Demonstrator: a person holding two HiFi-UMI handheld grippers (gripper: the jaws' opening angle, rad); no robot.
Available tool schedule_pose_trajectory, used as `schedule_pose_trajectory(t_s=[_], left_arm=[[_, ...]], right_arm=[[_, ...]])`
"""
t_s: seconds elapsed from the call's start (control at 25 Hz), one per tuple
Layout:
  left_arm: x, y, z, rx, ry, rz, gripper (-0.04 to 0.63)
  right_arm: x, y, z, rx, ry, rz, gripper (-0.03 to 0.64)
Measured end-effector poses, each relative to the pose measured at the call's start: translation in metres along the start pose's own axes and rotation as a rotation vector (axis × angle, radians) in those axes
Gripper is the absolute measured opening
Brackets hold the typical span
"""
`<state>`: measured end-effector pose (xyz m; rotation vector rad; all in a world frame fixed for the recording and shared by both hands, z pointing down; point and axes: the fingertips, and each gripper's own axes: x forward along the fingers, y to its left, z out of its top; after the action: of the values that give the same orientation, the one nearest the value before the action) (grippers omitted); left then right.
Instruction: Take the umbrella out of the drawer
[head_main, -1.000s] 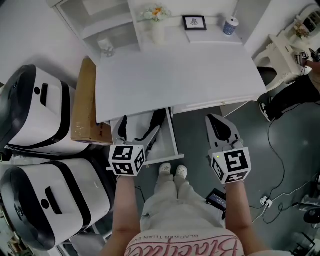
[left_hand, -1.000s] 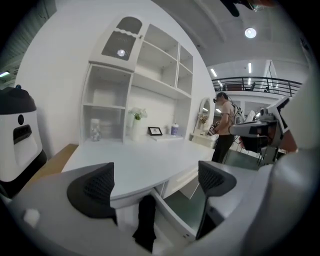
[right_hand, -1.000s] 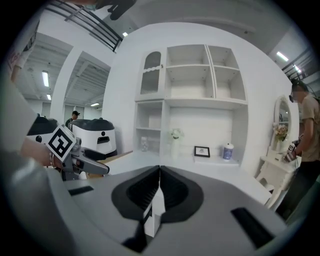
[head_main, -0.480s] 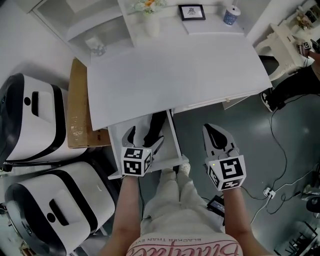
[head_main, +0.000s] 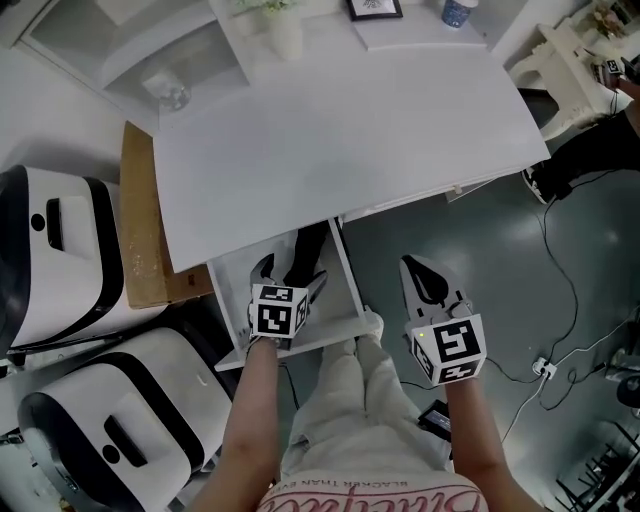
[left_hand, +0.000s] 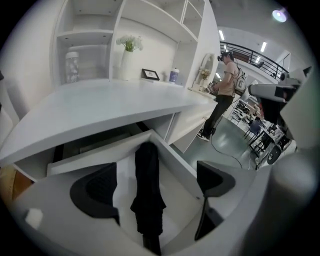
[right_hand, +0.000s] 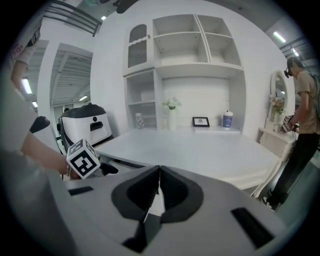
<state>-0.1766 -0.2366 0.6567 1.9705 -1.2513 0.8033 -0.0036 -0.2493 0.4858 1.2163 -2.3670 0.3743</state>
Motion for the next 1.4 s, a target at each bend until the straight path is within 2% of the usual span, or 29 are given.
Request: schedule_pose_trajectory(t_s=[0.16, 0.4, 0.72, 0.92, 1.2, 1.4], left_arm=[[0.024, 0.004, -0.016, -0.001, 0.078, -0.020, 0.476], [0.054, 0.007, -0.035, 0.006, 0.160, -0.032, 0.469], [0.087, 0.017, -0.063, -0.031, 0.255, -0.003, 0.432], [0.105, 0.024, -0.073, -0.023, 0.281, 0.027, 0.418], [0.116, 0.027, -0.077, 0.000, 0.301, 0.087, 0.305], [0.121, 0.028, -0.079, 0.020, 0.303, 0.121, 0.287]], right_arm=[[0.007, -0.003, -0.014, 0.014, 0.028, -0.007, 0.009], [0.019, -0.009, -0.033, 0.042, 0.047, -0.027, 0.009], [0.024, -0.020, -0.056, 0.070, 0.081, -0.057, 0.009], [0.024, -0.022, -0.072, 0.083, 0.101, -0.073, 0.009], [0.025, -0.020, -0.078, 0.083, 0.112, -0.079, 0.009], [0.022, -0.020, -0.079, 0.074, 0.111, -0.081, 0.009]])
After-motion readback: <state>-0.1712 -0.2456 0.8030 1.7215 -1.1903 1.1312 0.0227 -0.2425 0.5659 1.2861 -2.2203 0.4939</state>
